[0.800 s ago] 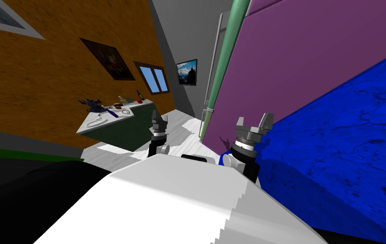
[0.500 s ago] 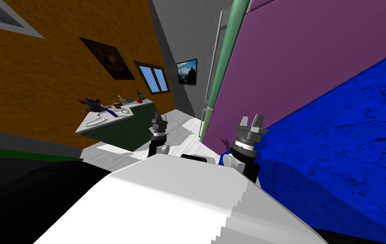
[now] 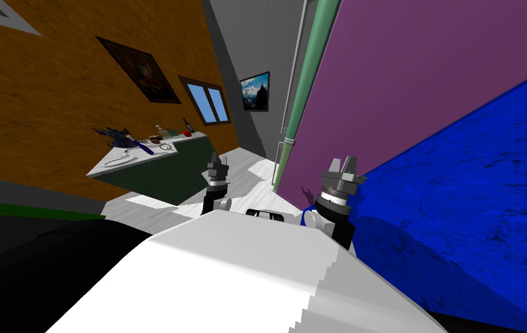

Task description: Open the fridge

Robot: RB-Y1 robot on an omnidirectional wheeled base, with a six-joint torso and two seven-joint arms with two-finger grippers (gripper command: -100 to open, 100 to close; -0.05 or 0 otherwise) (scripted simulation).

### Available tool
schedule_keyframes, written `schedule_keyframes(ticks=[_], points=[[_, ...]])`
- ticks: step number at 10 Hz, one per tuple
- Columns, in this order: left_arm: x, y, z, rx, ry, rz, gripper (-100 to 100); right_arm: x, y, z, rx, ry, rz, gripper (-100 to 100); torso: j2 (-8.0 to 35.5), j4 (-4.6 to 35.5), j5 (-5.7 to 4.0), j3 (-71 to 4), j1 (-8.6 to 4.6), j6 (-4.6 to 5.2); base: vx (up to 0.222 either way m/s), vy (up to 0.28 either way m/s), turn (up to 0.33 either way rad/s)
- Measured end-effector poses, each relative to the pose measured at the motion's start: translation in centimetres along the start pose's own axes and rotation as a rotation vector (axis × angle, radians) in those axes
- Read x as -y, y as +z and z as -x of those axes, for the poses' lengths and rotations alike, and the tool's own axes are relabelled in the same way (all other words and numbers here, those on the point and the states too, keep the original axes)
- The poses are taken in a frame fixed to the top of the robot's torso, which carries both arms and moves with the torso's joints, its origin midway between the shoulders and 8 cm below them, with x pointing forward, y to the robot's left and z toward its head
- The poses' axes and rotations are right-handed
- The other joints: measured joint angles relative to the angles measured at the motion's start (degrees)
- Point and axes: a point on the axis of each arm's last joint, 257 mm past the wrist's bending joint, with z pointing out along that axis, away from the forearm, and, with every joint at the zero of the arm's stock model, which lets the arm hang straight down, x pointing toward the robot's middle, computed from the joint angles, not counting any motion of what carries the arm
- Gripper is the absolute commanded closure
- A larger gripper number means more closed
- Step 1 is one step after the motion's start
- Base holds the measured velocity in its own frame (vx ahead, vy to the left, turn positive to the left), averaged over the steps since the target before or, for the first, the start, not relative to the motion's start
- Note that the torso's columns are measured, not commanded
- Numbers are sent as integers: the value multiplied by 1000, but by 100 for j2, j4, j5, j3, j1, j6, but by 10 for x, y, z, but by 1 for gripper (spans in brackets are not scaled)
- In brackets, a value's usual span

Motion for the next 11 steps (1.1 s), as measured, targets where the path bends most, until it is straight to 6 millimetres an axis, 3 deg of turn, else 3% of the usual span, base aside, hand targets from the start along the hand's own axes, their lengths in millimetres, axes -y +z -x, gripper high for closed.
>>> schedule_keyframes(ticks=[1, 2, 4, 11], points=[[0, 0, 0, 0, 0, 0, 0, 0, 0, 0, 0, 0, 0, 0, 423, 423, 0, -846, 0, 0, 0, 0, 0], [0, 0, 0, 0, 0, 0, 0, 0, 0, 0, 0, 0, 0, -100, 846, 846, 0, -1692, 0, 0, 15, 1, 60], [0, 0, 0, 0, 0, 1, 0, -4, 2, -4, -28, 16, 18, -100, 1087, 1089, 1, -2202, 2, -1, 29, 6, 98], [0, 0, 0, 0, 0, 1, 0, -49, 21, -7, -59, 221, 186, -100, 1119, 1115, -1, -2226, -4, 4, 58, -2, 152]])
